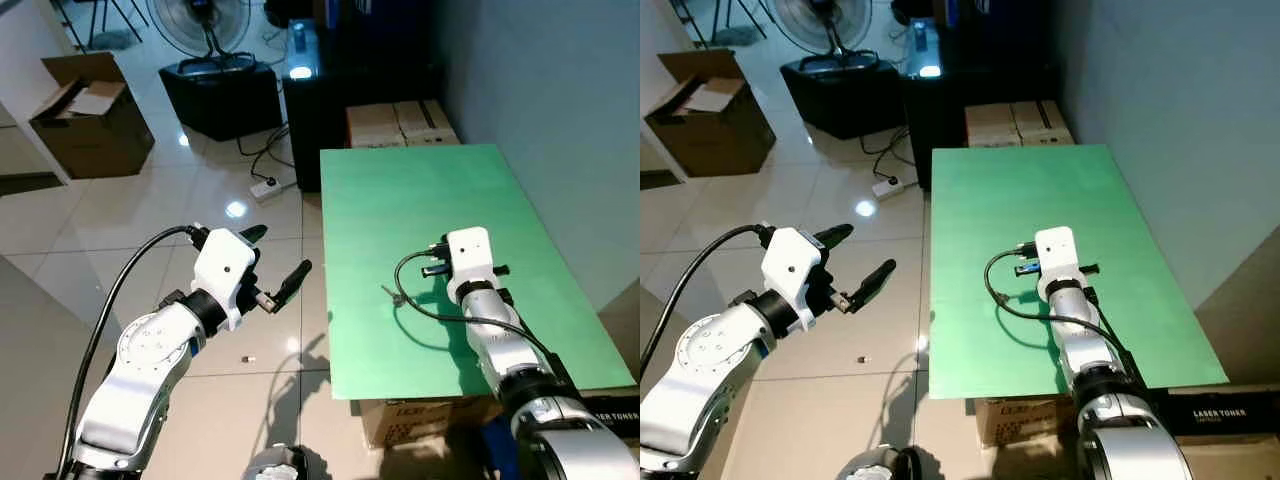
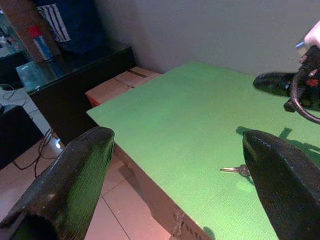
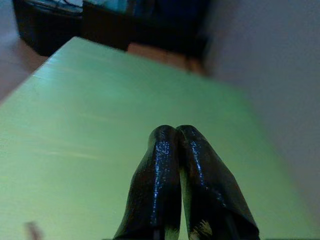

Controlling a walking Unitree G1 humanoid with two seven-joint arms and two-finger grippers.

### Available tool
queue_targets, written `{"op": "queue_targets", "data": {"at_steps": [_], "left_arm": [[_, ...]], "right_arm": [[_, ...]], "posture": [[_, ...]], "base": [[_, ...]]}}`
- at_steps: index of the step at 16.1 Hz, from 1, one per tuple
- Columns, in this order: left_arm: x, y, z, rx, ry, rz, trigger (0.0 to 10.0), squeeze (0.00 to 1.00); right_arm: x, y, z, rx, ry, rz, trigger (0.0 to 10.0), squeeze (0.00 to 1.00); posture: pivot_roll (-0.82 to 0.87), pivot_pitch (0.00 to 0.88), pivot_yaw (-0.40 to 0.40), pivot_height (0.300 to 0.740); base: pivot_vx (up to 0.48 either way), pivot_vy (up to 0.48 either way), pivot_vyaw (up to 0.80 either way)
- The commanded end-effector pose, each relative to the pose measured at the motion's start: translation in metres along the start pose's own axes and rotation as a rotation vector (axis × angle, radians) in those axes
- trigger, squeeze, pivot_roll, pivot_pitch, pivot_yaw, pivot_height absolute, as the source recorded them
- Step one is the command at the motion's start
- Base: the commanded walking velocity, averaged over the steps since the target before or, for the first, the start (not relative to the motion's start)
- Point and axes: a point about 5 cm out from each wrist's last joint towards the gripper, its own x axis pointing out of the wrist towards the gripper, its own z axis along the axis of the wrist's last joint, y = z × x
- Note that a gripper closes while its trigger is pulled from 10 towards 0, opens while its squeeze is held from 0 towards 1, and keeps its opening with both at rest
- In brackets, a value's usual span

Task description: Hang keys on a hook

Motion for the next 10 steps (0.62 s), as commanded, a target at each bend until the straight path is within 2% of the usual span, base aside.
{"op": "queue_targets", "data": {"at_steps": [1,6,7,8,9,10], "left_arm": [[-0.0004,0.0054,0.0007,0.016,-0.008,0.026,10.0,0.00],[0.0025,0.0069,-0.0022,0.009,-0.023,0.032,10.0,0.00],[0.0031,0.0073,-0.0026,0.007,-0.025,0.034,10.0,0.00],[0.0036,0.0074,-0.0032,0.006,-0.025,0.035,10.0,0.00],[0.0038,0.0072,-0.0035,0.007,-0.025,0.033,10.0,0.00],[0.0039,0.0074,-0.0040,0.009,-0.024,0.032,10.0,0.00]], "right_arm": [[-0.0011,-0.0006,0.0051,-0.092,-0.047,-0.022,0.0,0.00],[-0.0082,-0.0015,0.0052,-0.200,-0.098,-0.040,0.0,0.00],[-0.0088,-0.0007,0.0071,-0.267,-0.123,-0.028,0.0,0.00],[-0.0091,0.0009,0.0061,-0.260,-0.117,-0.016,0.0,0.00],[-0.0092,0.0023,0.0045,-0.211,-0.100,-0.007,0.0,0.00],[-0.0090,0.0073,0.0024,-0.096,-0.066,0.025,2.0,0.00]], "posture": [[0.07,0.000,0.097,0.740],[0.05,0.000,0.092,0.740],[0.05,0.000,0.094,0.740],[0.05,0.000,0.096,0.740],[0.05,0.000,0.096,0.740],[0.05,0.000,0.099,0.740]], "base": [[0.000,0.000,0.00],[0.000,0.000,0.00],[0.000,0.000,0.00],[0.000,0.000,0.00],[0.000,0.000,0.00],[0.000,0.000,0.00]]}}
